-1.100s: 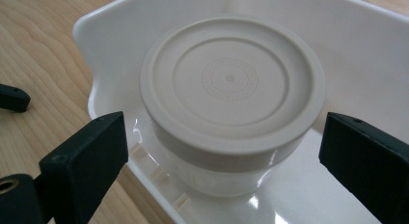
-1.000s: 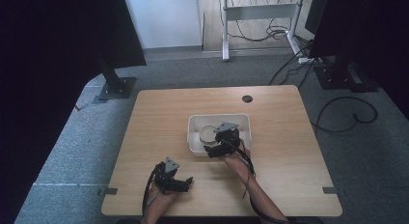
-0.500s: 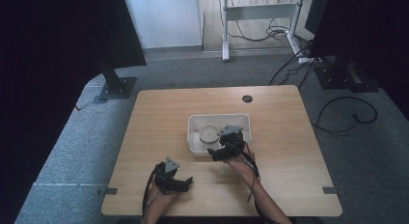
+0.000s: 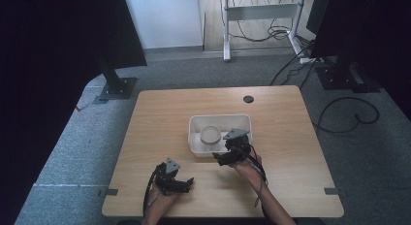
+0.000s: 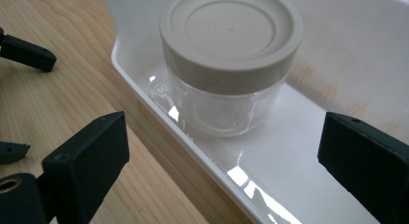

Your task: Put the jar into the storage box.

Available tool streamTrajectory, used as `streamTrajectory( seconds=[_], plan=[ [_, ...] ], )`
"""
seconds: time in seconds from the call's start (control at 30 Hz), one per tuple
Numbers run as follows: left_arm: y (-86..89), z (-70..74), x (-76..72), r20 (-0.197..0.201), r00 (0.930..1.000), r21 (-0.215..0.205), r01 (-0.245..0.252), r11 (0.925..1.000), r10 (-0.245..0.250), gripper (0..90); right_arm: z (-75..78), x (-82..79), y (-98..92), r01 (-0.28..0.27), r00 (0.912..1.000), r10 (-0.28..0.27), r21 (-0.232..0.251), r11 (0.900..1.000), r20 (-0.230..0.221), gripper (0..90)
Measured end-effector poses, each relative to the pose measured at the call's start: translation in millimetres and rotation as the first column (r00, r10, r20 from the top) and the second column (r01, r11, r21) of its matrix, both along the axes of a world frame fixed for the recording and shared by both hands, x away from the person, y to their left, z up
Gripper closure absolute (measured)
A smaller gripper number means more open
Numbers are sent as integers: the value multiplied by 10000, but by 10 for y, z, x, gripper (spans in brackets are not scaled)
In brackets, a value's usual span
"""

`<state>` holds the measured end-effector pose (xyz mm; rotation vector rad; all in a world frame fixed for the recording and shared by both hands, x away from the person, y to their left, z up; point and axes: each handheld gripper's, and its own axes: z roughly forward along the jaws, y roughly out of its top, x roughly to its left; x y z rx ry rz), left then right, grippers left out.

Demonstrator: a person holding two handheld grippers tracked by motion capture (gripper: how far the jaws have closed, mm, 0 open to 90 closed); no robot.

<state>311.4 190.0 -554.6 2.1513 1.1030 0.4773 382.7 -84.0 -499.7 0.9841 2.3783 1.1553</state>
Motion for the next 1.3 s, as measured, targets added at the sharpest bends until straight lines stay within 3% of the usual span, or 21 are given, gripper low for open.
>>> streamTrajectory(
  seconds=[0.6, 1.3],
  plan=[
    [-1, 0, -2, 1, 10000, -3, -24, 10000, 24, 2, -31, -144, -192, -129, 9999, 129, -178, 9998, 15, 34],
    [-5, -2, -3, 13, 10000, -54, -64, 10000, 64, 3, -118, -302, -475, 94, 10000, -94, -104, 9999, 10, 32]
  ],
)
